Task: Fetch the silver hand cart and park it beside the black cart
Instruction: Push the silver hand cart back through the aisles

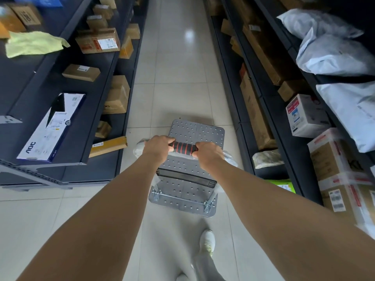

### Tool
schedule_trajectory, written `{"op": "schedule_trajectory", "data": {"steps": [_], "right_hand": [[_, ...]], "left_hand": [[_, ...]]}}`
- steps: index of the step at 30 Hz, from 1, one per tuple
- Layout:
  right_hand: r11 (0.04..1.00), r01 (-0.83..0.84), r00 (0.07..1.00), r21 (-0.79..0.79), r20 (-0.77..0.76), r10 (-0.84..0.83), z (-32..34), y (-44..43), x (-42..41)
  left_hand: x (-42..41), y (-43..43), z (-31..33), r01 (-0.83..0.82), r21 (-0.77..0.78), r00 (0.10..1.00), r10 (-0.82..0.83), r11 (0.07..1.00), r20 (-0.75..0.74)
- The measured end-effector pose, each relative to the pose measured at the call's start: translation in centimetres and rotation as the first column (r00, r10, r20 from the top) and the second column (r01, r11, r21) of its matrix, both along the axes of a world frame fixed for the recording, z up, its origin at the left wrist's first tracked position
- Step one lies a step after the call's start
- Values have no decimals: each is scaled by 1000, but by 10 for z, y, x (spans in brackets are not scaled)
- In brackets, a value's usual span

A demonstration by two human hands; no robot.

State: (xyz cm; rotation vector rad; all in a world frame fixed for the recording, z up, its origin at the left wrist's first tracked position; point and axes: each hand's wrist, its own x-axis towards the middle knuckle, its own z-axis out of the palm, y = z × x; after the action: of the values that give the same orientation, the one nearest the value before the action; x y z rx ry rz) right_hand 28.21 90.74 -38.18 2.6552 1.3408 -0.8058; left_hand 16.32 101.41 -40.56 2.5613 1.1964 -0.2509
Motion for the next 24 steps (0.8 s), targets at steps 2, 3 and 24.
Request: {"op": "schedule_trajectory", "data": {"steps": [2,3,24], "right_hand": [[1000,2,1000,3,-11,-2,-1,10,9],[1000,5,1000,7,-19,-5,0,15,14],[999,3,999,43,-39,-1,-10,99,148]], "left_hand": [[9,9,3,-2,13,1000,3,1000,-18],[13,13,5,-7,16,1000,7,1000,-27],[139,91,21,-117,-106,989,107,987,-99]]}}
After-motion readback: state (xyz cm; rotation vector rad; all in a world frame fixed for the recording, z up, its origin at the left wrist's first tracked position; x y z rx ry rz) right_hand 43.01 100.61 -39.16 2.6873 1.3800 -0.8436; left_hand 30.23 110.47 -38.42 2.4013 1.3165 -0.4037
